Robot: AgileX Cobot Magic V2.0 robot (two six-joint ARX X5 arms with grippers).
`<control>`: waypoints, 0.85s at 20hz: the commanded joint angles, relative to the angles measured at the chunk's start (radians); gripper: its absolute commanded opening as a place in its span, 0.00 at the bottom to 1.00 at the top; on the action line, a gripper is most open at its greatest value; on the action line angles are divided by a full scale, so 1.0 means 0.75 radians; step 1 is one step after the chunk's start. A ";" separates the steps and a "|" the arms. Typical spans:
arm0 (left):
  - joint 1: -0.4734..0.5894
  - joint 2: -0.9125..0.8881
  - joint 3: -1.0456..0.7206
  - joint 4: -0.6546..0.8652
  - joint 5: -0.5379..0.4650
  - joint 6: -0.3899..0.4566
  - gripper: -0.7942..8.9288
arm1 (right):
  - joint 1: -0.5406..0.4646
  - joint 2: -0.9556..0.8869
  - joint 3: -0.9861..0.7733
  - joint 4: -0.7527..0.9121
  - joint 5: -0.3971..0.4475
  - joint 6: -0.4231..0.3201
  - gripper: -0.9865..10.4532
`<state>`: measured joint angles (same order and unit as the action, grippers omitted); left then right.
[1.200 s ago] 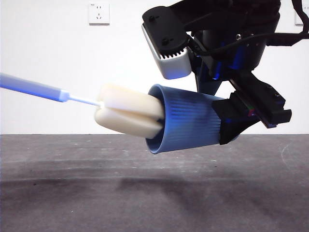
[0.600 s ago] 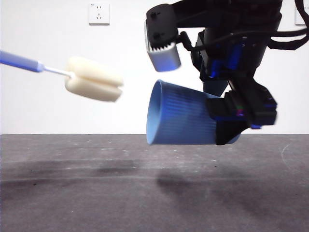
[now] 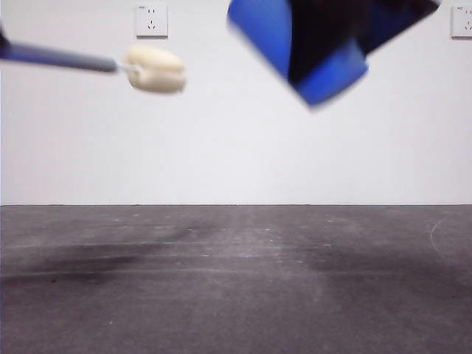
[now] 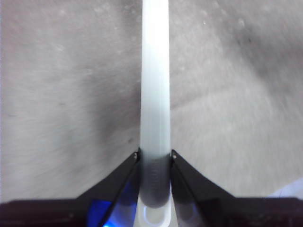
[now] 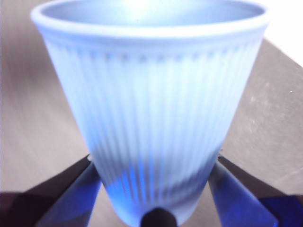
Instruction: Pick up the cup brush,pick up the cup,insert the brush into the cup,clean the cup,put the cup brush back,put the cup back to the fixed position on the table
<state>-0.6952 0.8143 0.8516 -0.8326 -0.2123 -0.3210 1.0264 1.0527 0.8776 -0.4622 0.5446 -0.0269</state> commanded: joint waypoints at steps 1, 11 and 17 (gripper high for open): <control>0.014 0.095 -0.123 0.245 -0.032 -0.171 0.07 | 0.000 -0.137 0.003 0.054 -0.065 0.229 0.08; 0.058 0.596 -0.256 0.736 -0.084 -0.307 0.07 | 0.001 -0.437 0.003 0.011 -0.096 0.262 0.08; 0.054 0.823 -0.256 0.877 -0.055 -0.346 0.07 | 0.001 -0.435 0.003 -0.060 -0.096 0.282 0.08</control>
<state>-0.6529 1.4273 0.6674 -0.1848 -0.2512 -0.5701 1.0264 0.7280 0.8780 -0.5117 0.4717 0.1726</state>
